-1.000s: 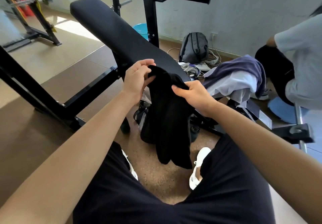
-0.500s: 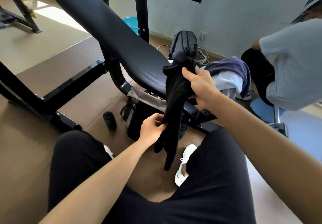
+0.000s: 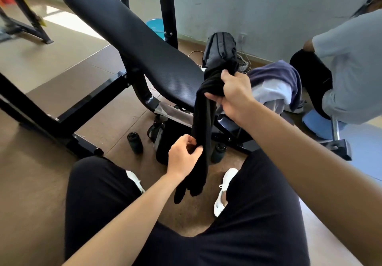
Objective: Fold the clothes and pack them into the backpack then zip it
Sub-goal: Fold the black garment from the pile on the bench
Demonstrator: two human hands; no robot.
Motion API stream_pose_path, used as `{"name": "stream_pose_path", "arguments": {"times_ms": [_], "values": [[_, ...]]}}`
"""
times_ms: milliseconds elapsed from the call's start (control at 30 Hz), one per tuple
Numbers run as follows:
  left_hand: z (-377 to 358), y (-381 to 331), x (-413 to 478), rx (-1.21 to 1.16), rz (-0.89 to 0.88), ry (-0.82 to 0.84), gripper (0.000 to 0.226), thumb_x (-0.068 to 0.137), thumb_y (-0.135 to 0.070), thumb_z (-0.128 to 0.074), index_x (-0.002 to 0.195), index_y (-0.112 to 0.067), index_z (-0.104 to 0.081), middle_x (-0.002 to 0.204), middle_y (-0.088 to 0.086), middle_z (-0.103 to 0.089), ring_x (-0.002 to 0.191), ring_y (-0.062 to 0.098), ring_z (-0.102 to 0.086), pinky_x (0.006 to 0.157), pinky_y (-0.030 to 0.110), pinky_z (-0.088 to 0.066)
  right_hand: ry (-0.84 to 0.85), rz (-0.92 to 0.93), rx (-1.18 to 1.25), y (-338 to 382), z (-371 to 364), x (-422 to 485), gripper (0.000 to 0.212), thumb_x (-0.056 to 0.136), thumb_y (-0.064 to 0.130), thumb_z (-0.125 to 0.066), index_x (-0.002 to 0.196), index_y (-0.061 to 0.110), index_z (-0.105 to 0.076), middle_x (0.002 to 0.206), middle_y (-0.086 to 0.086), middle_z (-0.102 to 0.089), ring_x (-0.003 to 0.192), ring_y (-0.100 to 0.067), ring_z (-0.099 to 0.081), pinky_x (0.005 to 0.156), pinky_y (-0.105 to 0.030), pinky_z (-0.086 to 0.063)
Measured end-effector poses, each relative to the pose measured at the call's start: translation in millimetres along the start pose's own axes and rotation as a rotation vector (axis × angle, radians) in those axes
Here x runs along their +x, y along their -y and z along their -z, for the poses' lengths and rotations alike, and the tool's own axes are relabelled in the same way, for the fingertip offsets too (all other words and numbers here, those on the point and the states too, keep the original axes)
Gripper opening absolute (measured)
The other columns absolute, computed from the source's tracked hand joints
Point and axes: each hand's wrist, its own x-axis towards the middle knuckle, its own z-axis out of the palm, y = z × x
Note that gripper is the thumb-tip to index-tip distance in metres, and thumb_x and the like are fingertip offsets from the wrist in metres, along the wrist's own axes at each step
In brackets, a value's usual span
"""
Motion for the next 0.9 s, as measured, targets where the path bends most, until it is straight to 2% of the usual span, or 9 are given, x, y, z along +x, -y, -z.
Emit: {"name": "stream_pose_path", "arguments": {"times_ms": [133,233,333,467,533,633,667,800,900], "values": [[-14,-15,-5,-0.125,0.094,0.010,0.048,0.070,-0.048,-0.086,0.101,-0.031,-0.052,0.094,-0.014,-0.070,0.085,0.000,-0.069,0.081,0.028,-0.058,0.035,-0.012,0.086,4,-6,-8,0.017,0.109,0.013,-0.042,0.115,0.004,-0.055,0.135,-0.026,-0.054,0.099,-0.037,-0.065,0.054,-0.033,-0.060],[-23,-27,2,-0.086,0.139,-0.048,0.063,0.067,-0.053,-0.087,0.108,-0.031,-0.046,0.099,-0.017,-0.064,0.089,0.006,-0.067,0.081,0.027,-0.055,0.050,0.013,0.101,6,-6,-12,0.018,0.109,0.013,-0.042,0.117,0.005,-0.056,0.135,-0.026,-0.054,0.093,-0.034,-0.066,0.056,-0.033,-0.060],[-30,-32,14,-0.041,0.149,-0.111,0.043,0.081,-0.040,-0.082,0.106,-0.027,-0.050,0.092,-0.013,-0.064,0.086,0.013,-0.066,0.085,0.038,-0.056,0.068,0.062,0.106,13,1,-14,0.019,0.110,0.014,-0.041,0.118,0.007,-0.057,0.129,-0.024,-0.058,0.092,-0.030,-0.067,0.058,-0.033,-0.060],[-22,-22,33,0.025,0.128,-0.039,0.022,0.088,-0.040,-0.076,0.098,-0.023,-0.066,0.082,-0.010,-0.064,0.083,0.015,-0.065,0.081,0.034,-0.053,0.061,0.111,0.097,27,18,-9,0.017,0.109,0.014,-0.043,0.113,0.007,-0.058,0.124,-0.023,-0.061,0.093,-0.031,-0.068,0.058,-0.033,-0.060],[-13,-16,43,0.081,0.096,-0.011,0.022,0.090,-0.041,-0.073,0.096,-0.020,-0.073,0.085,-0.006,-0.066,0.088,0.018,-0.066,0.084,0.033,-0.051,0.041,0.135,0.079,33,27,-5,0.015,0.108,0.014,-0.045,0.113,0.006,-0.057,0.122,-0.022,-0.062,0.095,-0.032,-0.069,0.058,-0.032,-0.060],[2,-8,57,0.157,0.084,-0.009,0.026,0.092,-0.040,-0.072,0.095,-0.015,-0.077,0.090,-0.001,-0.064,0.092,0.022,-0.062,0.086,0.032,-0.044,0.006,0.168,0.060,36,40,4,0.013,0.107,0.011,-0.048,0.116,0.004,-0.056,0.105,-0.013,-0.063,0.078,-0.021,-0.071,0.056,-0.029,-0.058],[7,-6,62,0.157,0.107,-0.023,0.025,0.093,-0.039,-0.072,0.094,-0.015,-0.077,0.092,0.002,-0.065,0.093,0.024,-0.063,0.085,0.032,-0.044,-0.008,0.180,0.042,37,46,8,0.015,0.106,0.008,-0.050,0.118,0.003,-0.055,0.103,-0.010,-0.062,0.075,-0.018,-0.071,0.055,-0.028,-0.058],[33,0,82,0.108,0.290,-0.026,0.020,0.098,-0.040,-0.062,0.097,-0.020,-0.068,0.106,0.009,-0.073,0.105,0.033,-0.065,0.089,0.041,-0.048,-0.028,0.197,-0.089,27,71,29,0.028,0.099,-0.001,-0.058,0.126,0.004,-0.057,0.108,-0.007,-0.065,0.087,-0.021,-0.066,0.055,-0.025,-0.055],[53,9,104,0.172,0.300,-0.011,0.023,0.096,-0.040,-0.060,0.080,-0.024,-0.057,0.097,0.013,-0.072,0.093,0.038,-0.068,0.084,0.048,-0.056,-0.058,0.134,-0.116,7,92,44,0.024,0.098,-0.003,-0.057,0.117,0.010,-0.058,0.104,-0.004,-0.065,0.089,-0.021,-0.066,0.056,-0.023,-0.056]]}}
